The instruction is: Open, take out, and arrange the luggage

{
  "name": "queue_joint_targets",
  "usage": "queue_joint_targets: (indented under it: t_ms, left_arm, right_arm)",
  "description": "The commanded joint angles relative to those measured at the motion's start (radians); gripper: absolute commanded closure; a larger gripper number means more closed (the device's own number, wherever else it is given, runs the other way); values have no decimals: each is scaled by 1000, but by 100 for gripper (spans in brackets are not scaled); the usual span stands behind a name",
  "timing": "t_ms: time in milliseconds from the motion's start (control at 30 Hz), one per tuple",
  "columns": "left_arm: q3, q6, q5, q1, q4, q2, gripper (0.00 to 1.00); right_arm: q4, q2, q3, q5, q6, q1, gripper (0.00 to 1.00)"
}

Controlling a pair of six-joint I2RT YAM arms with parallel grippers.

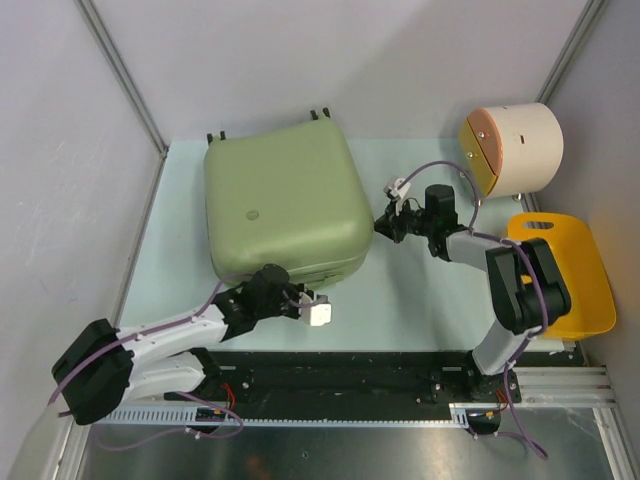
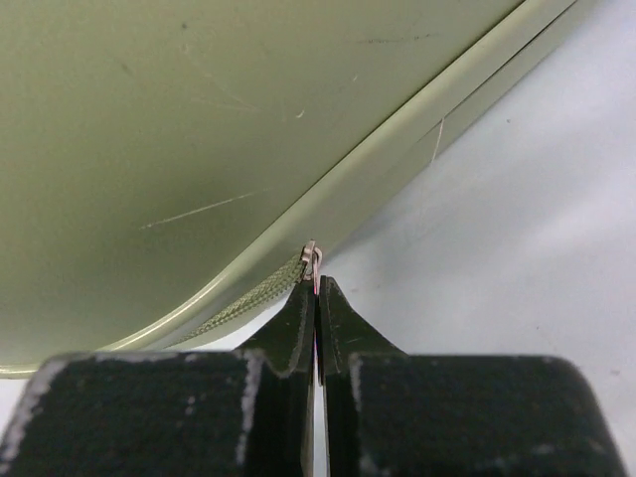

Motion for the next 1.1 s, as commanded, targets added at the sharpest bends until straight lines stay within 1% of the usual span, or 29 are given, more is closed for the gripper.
queue_joint_targets:
  t_ms: [0, 33, 100, 233, 267, 300, 333, 367, 400, 433, 500, 533, 567, 600, 633, 667, 700, 733, 767, 800, 867, 900, 933, 967, 1000, 1033, 1067]
  left_arm:
    - [-29, 146, -58, 31, -334, 75, 100]
    - [-21, 149, -54, 31, -333, 78, 100]
    - [-15, 149, -51, 31, -336, 92, 100]
    - [5, 126, -57, 35, -337, 112, 100]
    - [18, 94, -68, 35, -336, 121, 100]
    - [37, 72, -76, 35, -336, 124, 95]
    - [90, 46, -82, 35, -337, 129, 86]
    - [124, -16, -93, 35, -345, 137, 76]
    - [164, -46, -103, 35, -360, 153, 55]
    - [263, -74, -105, 35, -380, 167, 45]
    - [372, -162, -98, 34, -442, 196, 29]
    - [473, -189, -84, 34, -462, 203, 27]
    - [518, -219, -59, 34, -501, 204, 26]
    - [560, -226, -17, 34, -521, 198, 7]
    - [618, -235, 40, 31, -529, 180, 0]
    - [641, -259, 69, 28, -532, 169, 0]
    - [667, -276, 96, 26, -532, 160, 0]
    - [718, -298, 141, 26, -532, 148, 0]
    - [739, -333, 156, 26, -532, 141, 0]
    - [765, -351, 162, 26, -531, 141, 0]
    - [842, -412, 169, 43, -531, 152, 0]
    - [871, -439, 170, 57, -529, 160, 0]
    - [937, -465, 177, 111, -526, 175, 0]
    - [975, -529, 211, 150, -526, 218, 0]
    - [1017, -567, 229, 196, -525, 245, 0]
    - [1108, -606, 252, 303, -525, 276, 0]
    - [1158, -676, 295, 355, -525, 360, 0]
  right_arm:
    - [290, 123, 160, 142, 25, -62, 100]
    - [316, 145, 200, 143, 44, -59, 100]
    - [337, 181, 226, 143, 77, -57, 100]
    - [363, 198, 240, 134, 97, -57, 100]
    - [357, 195, 242, 128, 97, -57, 100]
    - [343, 191, 243, 124, 97, -59, 100]
    - [311, 182, 242, 122, 97, -60, 100]
    - [294, 177, 242, 125, 97, -66, 100]
    - [268, 172, 242, 131, 102, -71, 100]
    - [255, 163, 242, 142, 107, -79, 100]
    - [216, 149, 242, 179, 119, -95, 99]
    - [197, 140, 242, 189, 120, -100, 97]
    - [176, 120, 240, 202, 124, -109, 96]
    - [127, 110, 240, 205, 124, -112, 94]
    - [102, 99, 240, 214, 125, -114, 90]
    - [81, 76, 240, 232, 127, -115, 83]
    - [39, 67, 242, 243, 128, -117, 67]
    - [19, 53, 240, 252, 131, -118, 60]
    - [-5, 42, 240, 272, 131, -118, 54]
    - [-48, 15, 242, 285, 133, -118, 43]
    - [-99, -13, 240, 323, 142, -120, 36]
    - [-158, -47, 240, 331, 145, -123, 36]
    - [-189, -62, 242, 352, 150, -126, 35]
    - [-223, -82, 240, 358, 165, -128, 31]
    - [-292, -117, 240, 363, 173, -128, 29]
    - [-329, -137, 240, 370, 179, -128, 28]
    - [-364, -154, 240, 371, 192, -129, 27]
